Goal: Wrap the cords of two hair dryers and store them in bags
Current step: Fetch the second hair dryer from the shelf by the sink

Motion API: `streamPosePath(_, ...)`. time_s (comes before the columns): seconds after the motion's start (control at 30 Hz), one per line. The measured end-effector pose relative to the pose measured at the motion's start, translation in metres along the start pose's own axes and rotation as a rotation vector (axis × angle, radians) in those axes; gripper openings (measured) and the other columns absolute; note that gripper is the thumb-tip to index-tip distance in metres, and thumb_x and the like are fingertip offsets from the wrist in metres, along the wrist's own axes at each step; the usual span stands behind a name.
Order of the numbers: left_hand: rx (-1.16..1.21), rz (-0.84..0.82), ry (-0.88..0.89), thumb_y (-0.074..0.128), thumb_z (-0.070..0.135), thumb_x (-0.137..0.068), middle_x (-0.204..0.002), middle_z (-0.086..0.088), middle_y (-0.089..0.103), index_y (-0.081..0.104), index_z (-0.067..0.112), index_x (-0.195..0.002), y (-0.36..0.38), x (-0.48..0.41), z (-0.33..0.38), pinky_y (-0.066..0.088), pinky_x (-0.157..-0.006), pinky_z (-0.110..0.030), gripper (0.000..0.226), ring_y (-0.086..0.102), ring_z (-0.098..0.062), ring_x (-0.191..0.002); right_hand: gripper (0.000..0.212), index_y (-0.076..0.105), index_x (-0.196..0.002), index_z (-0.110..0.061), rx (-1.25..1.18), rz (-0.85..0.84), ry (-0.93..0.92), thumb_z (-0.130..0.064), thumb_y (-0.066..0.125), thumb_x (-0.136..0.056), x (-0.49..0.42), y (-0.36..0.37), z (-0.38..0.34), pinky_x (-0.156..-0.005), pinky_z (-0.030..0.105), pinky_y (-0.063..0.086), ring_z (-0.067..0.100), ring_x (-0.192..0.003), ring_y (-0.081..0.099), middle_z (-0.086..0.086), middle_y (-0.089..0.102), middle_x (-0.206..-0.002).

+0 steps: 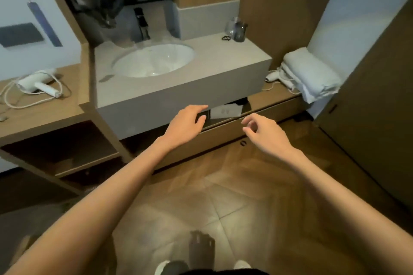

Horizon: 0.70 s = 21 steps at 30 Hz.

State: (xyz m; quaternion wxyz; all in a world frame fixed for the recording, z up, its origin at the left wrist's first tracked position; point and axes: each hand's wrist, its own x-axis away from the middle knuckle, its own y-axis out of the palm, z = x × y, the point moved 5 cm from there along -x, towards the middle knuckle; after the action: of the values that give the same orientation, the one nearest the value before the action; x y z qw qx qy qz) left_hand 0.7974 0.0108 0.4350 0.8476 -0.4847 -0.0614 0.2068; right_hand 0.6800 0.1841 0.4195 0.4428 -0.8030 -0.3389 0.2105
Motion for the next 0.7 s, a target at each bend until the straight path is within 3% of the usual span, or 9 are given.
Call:
streamPosePath(0.2,0.008,-0.056,0.059,0.047,0.024,-0.099,-0.139,-0.005,0.052,0.047,0.017,-0.139,0.075,-0.065,0.092,0.038,-0.1,-0.029,0.041,0.049,-0.019,-0.125,0.019,0.06,-0.112,-0.024,0.038,0.026,0.116,-0.03,0.055,-0.095,0.008,-0.065,0.114,-0.078,0.031,0.051,0.013,-0.095,0.061,-0.004,0.065,-0.104)
streamPosePath(0.33,0.021,-0.085,0.096,0.049,0.025,-0.098,-0.141,-0.005,0.049,0.044,0.016,-0.14,0.108,-0.112,0.134,0.035,-0.106,-0.032,0.044,0.044,-0.019,-0.131,0.02,0.06,-0.113,-0.024,0.056,0.054,0.173,-0.03,0.057,-0.094,-0.002,-0.095,0.174,-0.079,0.033,0.052,0.014,-0.095,0.061,-0.003,0.066,-0.105)
streamPosePath(0.43,0.027,-0.108,0.115,0.05,0.025,-0.098,-0.141,-0.006,0.049,0.044,0.016,-0.14,0.137,-0.155,0.155,0.034,-0.106,-0.032,0.044,0.044,-0.02,-0.131,0.021,0.061,-0.113,-0.023,0.067,0.081,0.205,-0.029,0.058,-0.093,-0.02,-0.114,0.215,-0.08,0.036,0.053,0.014,-0.093,0.06,-0.001,0.065,-0.107)
streamPosePath(0.6,0.033,-0.165,0.152,0.049,0.026,-0.098,-0.141,-0.006,0.049,0.043,0.016,-0.141,0.187,-0.245,0.175,0.035,-0.106,-0.035,0.045,0.044,-0.022,-0.13,0.023,0.06,-0.115,-0.022,0.095,0.089,0.237,-0.028,0.058,-0.093,-0.076,-0.138,0.285,-0.073,0.029,0.044,0.011,-0.085,0.052,0.0,0.063,-0.108)
streamPosePath(0.7,0.052,-0.175,0.148,0.049,0.026,-0.098,-0.14,-0.006,0.049,0.043,0.017,-0.141,0.209,-0.301,0.185,0.036,-0.103,-0.034,0.045,0.047,-0.024,-0.126,0.024,0.06,-0.117,-0.023,0.107,0.092,0.26,-0.029,0.057,-0.094,-0.114,-0.157,0.32,-0.079,0.033,0.05,0.015,-0.096,0.057,0.001,0.063,-0.11)
